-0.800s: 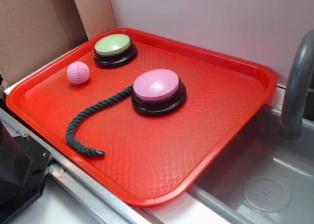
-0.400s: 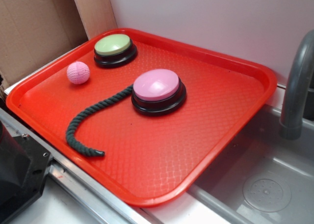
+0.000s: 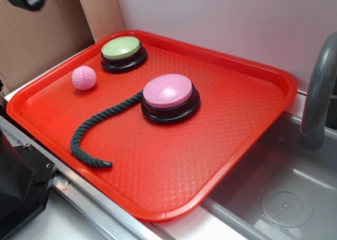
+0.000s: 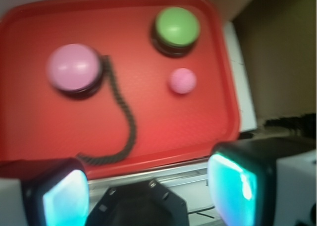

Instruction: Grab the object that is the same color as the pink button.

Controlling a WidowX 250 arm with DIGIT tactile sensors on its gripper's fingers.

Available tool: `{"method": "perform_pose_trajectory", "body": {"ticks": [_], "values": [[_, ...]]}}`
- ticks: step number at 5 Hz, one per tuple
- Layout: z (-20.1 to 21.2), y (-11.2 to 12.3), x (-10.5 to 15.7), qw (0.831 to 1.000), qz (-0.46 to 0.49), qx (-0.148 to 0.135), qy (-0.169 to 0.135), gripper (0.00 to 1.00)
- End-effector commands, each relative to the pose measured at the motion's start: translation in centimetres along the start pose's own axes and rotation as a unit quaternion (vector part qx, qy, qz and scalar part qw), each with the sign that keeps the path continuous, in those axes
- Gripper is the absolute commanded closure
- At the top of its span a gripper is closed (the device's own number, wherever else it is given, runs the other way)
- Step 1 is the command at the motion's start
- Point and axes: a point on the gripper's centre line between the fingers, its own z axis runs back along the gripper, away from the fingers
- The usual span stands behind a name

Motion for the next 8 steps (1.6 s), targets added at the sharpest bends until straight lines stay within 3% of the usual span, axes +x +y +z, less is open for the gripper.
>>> {"method": "perform_pose_trajectory", "body": {"ticks": [1, 3, 6, 7, 8], "values": [[-5.6, 3.9, 2.2, 0.985, 0.168, 0.027, -0.005, 0.0], [-12.3, 6.7, 3.7, 0.972, 0.232, 0.007, -0.022, 0.0], [-19.0, 6.6, 6.4, 0.979, 0.202, -0.005, -0.021, 0.0], [-20.0, 6.5, 6.3, 0.979, 0.203, -0.001, -0.02, 0.0], [-19.9, 6.6, 6.2, 0.981, 0.193, 0.0, -0.024, 1.0]]}}
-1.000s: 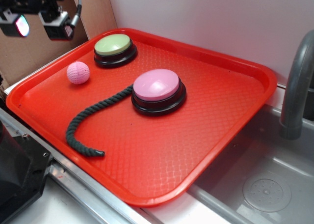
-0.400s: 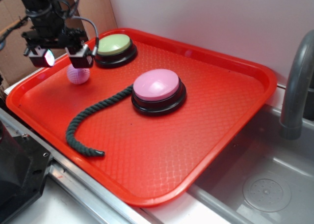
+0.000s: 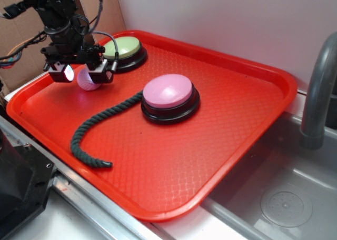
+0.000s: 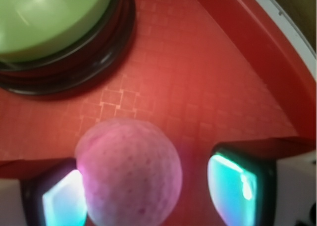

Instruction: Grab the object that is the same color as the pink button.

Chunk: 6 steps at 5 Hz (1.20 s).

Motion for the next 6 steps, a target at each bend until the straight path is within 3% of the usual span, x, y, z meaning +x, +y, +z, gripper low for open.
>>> {"method": "perform_pose_trajectory", "body": {"ticks": [1, 2, 4, 5, 6], "values": [[0.8, 0.6, 0.3, 1.0, -0.015, -0.006, -0.018, 1.0], [2.3, 0.1, 0.5, 0.999, -0.046, -0.003, -0.015, 1.0], [9.1, -2.2, -0.1, 0.991, -0.127, -0.043, -0.001, 1.0], [12.7, -4.2, -0.9, 0.981, -0.182, -0.068, 0.014, 1.0], [15.7, -6.4, -2.3, 0.968, -0.237, -0.076, 0.03, 1.0]]}}
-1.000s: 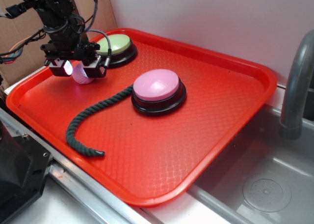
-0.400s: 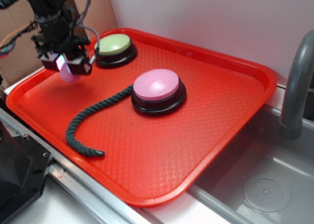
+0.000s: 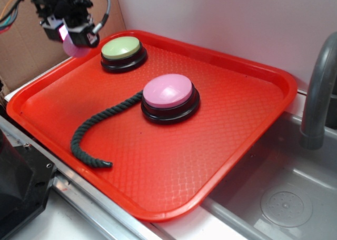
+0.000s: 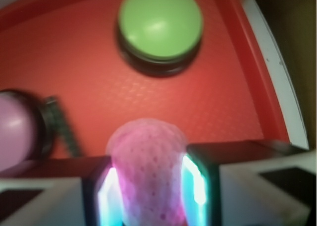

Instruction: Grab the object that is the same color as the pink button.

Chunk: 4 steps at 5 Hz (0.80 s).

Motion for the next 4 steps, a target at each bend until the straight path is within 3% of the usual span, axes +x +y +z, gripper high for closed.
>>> {"method": "perform_pose_trajectory", "body": {"ticks": [1, 3, 4], "values": [[5.8, -4.6, -0.9, 0.992, -0.124, -0.014, -0.006, 1.0], [6.2, -6.5, -1.9, 0.985, -0.17, -0.011, -0.003, 1.0], [6.1, -5.4, -2.3, 0.991, -0.136, 0.002, 0.003, 1.0]]}}
